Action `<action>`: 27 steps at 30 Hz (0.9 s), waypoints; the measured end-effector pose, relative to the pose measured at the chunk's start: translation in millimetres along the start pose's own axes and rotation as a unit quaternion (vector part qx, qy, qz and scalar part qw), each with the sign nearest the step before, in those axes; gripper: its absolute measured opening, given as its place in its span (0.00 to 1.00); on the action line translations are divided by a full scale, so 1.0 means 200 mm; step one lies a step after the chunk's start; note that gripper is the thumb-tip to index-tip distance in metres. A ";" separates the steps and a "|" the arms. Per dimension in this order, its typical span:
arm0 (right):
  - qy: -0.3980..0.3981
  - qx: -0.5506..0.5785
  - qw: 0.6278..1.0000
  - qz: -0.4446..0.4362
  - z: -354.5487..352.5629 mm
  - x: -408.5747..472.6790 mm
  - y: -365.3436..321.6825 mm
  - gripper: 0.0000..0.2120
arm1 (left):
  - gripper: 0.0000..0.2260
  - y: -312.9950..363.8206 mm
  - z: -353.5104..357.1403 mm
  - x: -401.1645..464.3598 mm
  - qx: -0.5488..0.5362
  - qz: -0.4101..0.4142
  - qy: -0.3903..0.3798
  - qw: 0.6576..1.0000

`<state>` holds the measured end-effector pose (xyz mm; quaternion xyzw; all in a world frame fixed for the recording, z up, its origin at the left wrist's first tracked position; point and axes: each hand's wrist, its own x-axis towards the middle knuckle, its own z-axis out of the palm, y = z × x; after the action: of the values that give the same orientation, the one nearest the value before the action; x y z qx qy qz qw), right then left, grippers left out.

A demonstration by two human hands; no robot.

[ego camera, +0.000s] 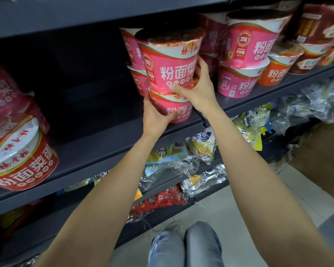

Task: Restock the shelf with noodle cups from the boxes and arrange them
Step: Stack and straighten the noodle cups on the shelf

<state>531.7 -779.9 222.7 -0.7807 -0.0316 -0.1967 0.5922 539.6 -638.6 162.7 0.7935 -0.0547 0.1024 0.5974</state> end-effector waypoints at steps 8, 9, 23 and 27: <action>0.007 0.006 1.000 0.005 0.03 -0.03 0.00 0.50 | 0.47 -0.04 -0.02 -0.01 -0.005 0.000 0.008 1.000; 0.010 0.006 1.000 0.007 0.03 -0.04 -0.01 0.50 | 0.48 -0.05 -0.03 -0.01 -0.002 -0.001 0.003 1.000; 0.046 -0.013 0.989 -0.142 0.43 -0.65 -0.27 0.13 | 0.12 0.20 -0.96 -0.70 0.267 0.197 0.055 0.942; -0.118 -0.016 0.978 -0.170 0.75 -0.68 -0.37 0.16 | 0.15 0.09 -1.35 -0.68 0.438 0.233 0.177 0.850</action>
<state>426.0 -592.5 210.9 -0.7911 -0.2303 -0.2016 0.5296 376.9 -390.0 221.0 0.9052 -0.0808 0.3909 0.1461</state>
